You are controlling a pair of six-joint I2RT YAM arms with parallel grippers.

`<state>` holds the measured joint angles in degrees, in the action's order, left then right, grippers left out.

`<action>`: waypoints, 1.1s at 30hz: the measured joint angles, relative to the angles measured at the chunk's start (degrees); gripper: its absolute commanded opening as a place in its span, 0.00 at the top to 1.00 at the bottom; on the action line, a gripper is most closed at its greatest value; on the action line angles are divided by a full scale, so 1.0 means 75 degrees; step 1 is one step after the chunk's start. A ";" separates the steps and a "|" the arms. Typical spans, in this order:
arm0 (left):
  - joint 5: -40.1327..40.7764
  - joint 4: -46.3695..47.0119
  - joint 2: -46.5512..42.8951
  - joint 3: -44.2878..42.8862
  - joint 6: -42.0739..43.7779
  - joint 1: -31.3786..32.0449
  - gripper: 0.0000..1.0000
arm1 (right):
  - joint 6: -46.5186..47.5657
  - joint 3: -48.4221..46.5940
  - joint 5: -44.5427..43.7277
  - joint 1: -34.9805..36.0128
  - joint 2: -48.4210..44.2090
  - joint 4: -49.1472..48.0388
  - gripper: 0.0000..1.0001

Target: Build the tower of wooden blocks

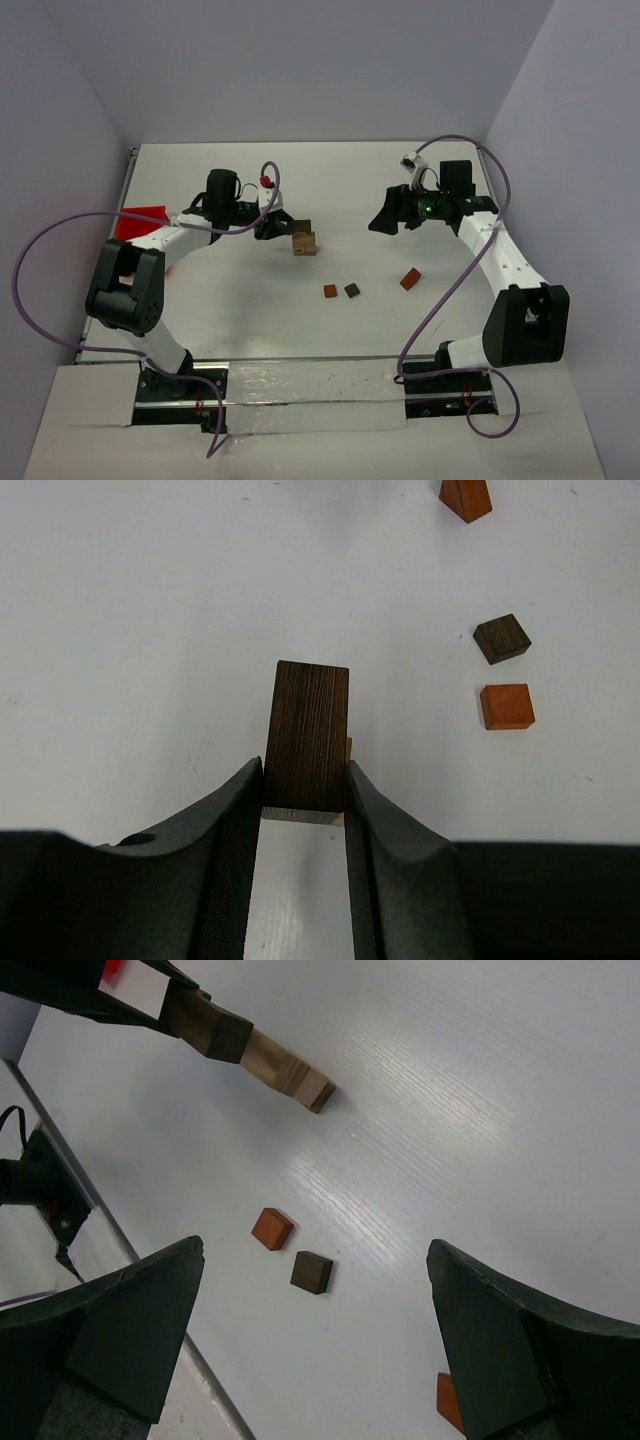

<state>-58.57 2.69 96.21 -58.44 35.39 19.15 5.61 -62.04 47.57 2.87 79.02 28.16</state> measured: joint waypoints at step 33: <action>0.0173 0.0633 0.0439 0.0117 -0.0492 0.0176 0.91 | -0.0001 -0.0058 0.0044 0.0000 0.0141 -0.0006 0.00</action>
<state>-57.28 7.44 99.50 -57.56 31.70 20.47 5.61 -62.48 47.90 2.87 80.08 28.12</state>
